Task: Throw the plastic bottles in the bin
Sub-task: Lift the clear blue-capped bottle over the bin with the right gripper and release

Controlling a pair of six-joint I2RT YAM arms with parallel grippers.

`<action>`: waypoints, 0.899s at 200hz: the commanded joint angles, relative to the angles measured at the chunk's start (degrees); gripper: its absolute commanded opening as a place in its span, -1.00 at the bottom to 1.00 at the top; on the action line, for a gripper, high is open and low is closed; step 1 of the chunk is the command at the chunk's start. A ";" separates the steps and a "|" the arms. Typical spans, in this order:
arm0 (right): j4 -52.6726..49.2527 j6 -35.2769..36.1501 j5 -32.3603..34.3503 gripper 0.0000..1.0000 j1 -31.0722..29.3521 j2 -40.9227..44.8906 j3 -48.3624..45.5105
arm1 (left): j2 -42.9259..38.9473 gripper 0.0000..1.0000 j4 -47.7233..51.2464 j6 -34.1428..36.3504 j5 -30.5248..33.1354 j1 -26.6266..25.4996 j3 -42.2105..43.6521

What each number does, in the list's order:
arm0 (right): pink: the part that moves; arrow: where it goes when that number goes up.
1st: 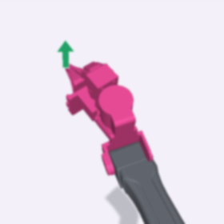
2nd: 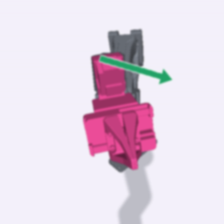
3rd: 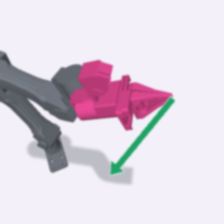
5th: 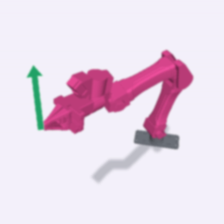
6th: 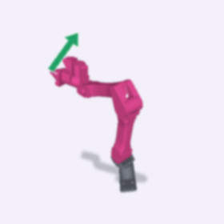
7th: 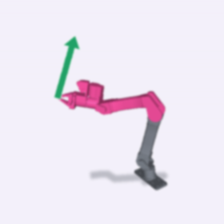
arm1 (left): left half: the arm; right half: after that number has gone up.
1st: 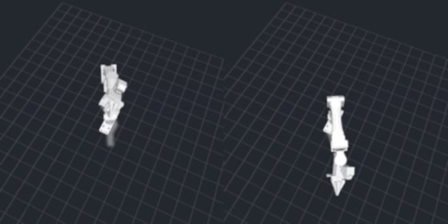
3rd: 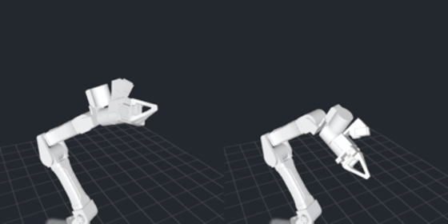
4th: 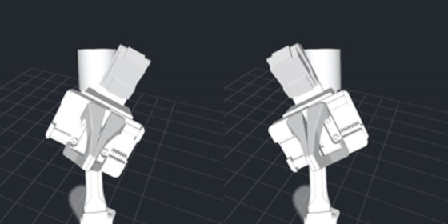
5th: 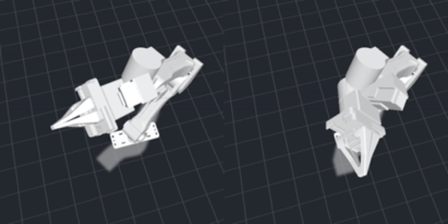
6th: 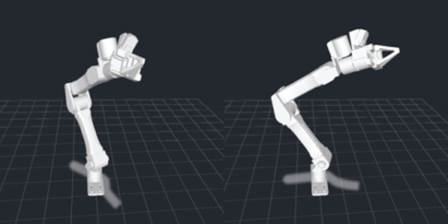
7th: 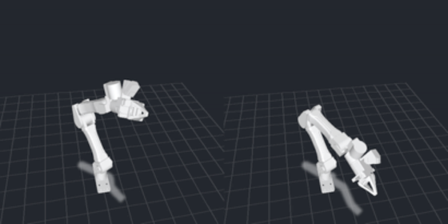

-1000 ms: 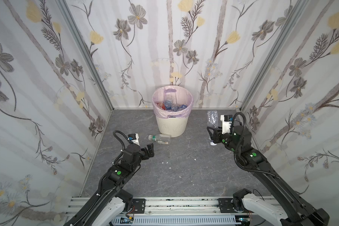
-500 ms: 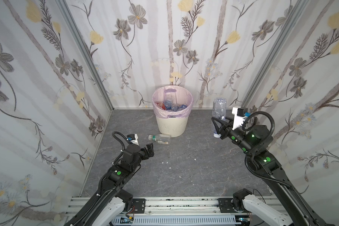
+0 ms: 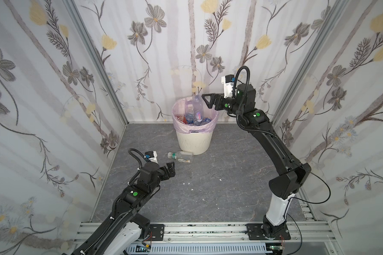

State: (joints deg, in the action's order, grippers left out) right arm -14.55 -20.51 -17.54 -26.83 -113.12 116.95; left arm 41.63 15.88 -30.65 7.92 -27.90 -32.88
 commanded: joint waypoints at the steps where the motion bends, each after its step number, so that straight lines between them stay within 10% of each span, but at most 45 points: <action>1: 7.83 -0.67 0.76 0.99 0.07 6.25 -7.75 | 0.13 1.00 -1.11 -1.11 1.51 0.00 -0.15; 180: 8.16 3.42 -1.67 0.99 1.04 26.30 -32.05 | 14.77 1.00 -4.05 -17.09 6.34 0.13 -4.15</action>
State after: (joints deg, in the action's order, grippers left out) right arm -8.67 -19.38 -17.63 -25.76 -92.16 90.80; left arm 53.17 15.16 -40.91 13.32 -27.81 -36.14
